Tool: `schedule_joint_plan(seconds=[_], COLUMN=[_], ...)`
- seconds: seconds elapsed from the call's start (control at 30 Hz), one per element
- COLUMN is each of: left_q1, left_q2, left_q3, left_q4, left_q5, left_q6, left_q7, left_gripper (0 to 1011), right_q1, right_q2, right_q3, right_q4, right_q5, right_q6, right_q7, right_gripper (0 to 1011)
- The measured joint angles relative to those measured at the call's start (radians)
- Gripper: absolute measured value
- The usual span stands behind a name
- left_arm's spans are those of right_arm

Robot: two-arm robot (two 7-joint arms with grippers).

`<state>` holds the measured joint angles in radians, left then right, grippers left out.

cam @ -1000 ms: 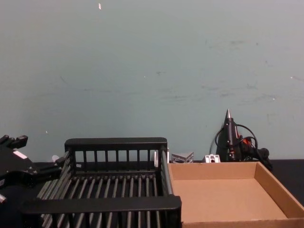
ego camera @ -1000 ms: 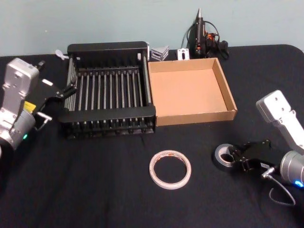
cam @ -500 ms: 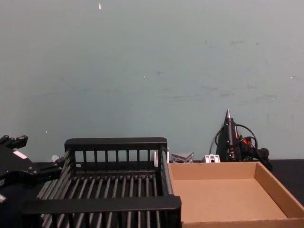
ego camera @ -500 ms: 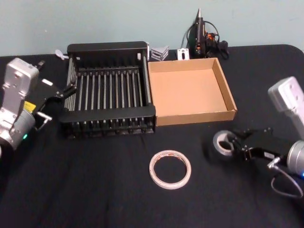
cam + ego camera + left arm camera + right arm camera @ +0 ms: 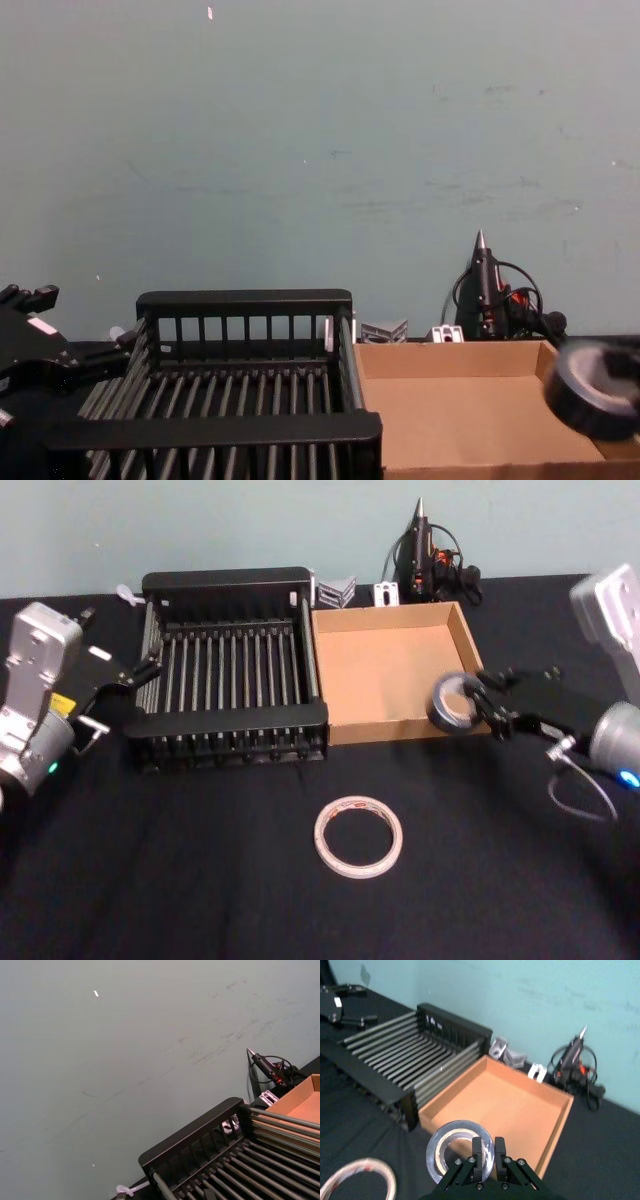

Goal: Pick up the white tape and place it into the black box , Pick up the silver tape and place it into the brown box.

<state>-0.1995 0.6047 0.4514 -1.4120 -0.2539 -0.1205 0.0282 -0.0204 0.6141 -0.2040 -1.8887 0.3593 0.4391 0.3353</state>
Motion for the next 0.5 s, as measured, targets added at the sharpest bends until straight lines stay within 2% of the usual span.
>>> schedule_joint_plan(seconds=[0.07, 0.1, 0.17, 0.27, 0.5], left_q1=[0.0, 0.0, 0.0, 0.0, 0.0], left_q2=[0.0, 0.0, 0.0, 0.0, 0.0], left_q3=[0.0, 0.0, 0.0, 0.0, 0.0], left_q4=[0.0, 0.0, 0.0, 0.0, 0.0], left_q5=[0.0, 0.0, 0.0, 0.0, 0.0], left_q6=[0.0, 0.0, 0.0, 0.0, 0.0], left_q7=[0.0, 0.0, 0.0, 0.0, 0.0], left_gripper=[1001, 1001, 1001, 1001, 1001], right_q1=[0.038, 0.038, 0.093, 0.133, 0.247], right_q2=[-0.012, -0.012, -0.031, -0.047, -0.114], right_q3=[-0.022, -0.022, -0.058, -0.085, -0.164], right_q4=[0.025, 0.025, 0.062, 0.092, 0.195], right_q5=[-0.015, -0.015, -0.034, -0.049, -0.092], right_q6=[-0.015, -0.015, -0.036, -0.052, -0.084], right_q7=[0.004, 0.004, 0.014, 0.024, 0.048], right_gripper=[151, 151, 151, 151, 151])
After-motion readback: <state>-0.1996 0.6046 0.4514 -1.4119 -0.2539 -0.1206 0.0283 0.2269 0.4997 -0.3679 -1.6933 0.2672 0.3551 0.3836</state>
